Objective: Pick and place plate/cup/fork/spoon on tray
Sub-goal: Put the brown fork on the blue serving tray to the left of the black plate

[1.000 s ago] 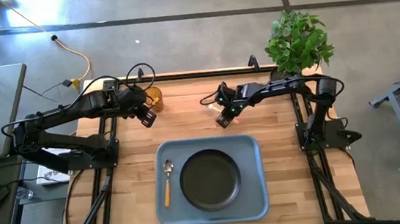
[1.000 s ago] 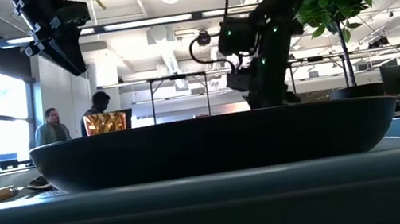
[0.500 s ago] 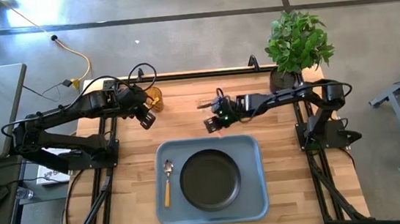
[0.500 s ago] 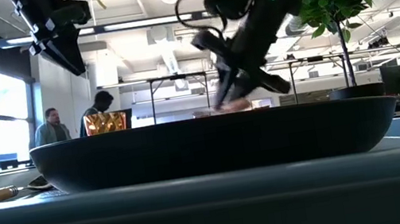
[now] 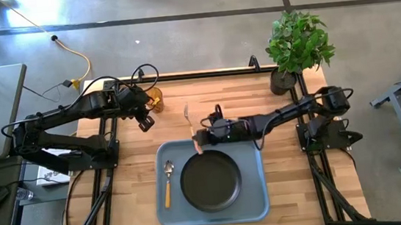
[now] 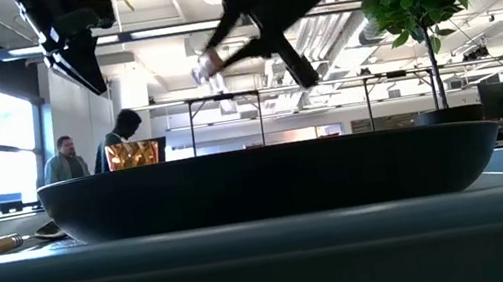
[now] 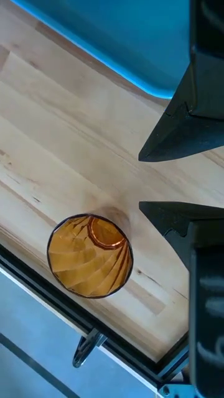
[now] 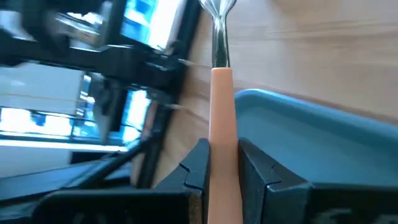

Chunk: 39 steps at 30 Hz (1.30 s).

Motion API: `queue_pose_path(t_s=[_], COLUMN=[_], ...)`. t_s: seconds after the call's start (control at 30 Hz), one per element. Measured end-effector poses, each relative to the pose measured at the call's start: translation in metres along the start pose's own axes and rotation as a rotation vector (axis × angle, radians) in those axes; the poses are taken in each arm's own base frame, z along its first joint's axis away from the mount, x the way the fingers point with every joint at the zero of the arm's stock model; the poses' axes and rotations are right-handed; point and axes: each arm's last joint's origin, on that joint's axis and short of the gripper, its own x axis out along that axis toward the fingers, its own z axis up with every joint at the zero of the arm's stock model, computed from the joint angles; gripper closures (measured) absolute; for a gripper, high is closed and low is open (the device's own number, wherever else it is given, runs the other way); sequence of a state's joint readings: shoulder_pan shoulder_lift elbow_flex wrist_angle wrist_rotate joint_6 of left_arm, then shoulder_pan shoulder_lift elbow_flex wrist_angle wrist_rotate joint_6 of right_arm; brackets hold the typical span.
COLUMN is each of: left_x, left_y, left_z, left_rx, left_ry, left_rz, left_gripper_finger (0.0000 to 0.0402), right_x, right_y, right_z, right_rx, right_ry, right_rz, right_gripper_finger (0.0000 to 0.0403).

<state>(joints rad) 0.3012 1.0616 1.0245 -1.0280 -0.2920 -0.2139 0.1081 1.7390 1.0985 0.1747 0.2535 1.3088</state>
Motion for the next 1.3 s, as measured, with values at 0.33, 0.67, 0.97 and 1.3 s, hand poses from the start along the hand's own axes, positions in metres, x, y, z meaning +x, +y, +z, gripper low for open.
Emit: queue_pose_path(t_s=[0.33, 0.67, 0.97, 1.3], left_x=[-0.007, -0.020, -0.036, -0.044], left_y=[0.003, 0.012, 0.020, 0.025], left_z=[-0.004, -0.021, -0.031, -0.038], left_rx=[-0.023, -0.003, 0.026, 0.018], left_ry=[-0.019, 0.042, -0.016, -0.038], left_rz=[-0.002, 0.056, 0.089, 0.080], left_gripper_finger=[0.0300, 0.0300, 0.0300, 0.0300], right_x=[-0.013, -0.033, -0.033, 0.005], right_y=[0.036, 0.088, 0.108, 0.136], right_z=[-0.025, -0.016, -0.032, -0.050], right_rx=[-0.014, -0.134, -0.004, 0.033], right_ry=[-0.079, -0.054, -0.102, -0.039], right_rz=[0.188, 0.015, -0.035, -0.117], right_gripper_finger=[0.0367, 0.0367, 0.0367, 0.0367])
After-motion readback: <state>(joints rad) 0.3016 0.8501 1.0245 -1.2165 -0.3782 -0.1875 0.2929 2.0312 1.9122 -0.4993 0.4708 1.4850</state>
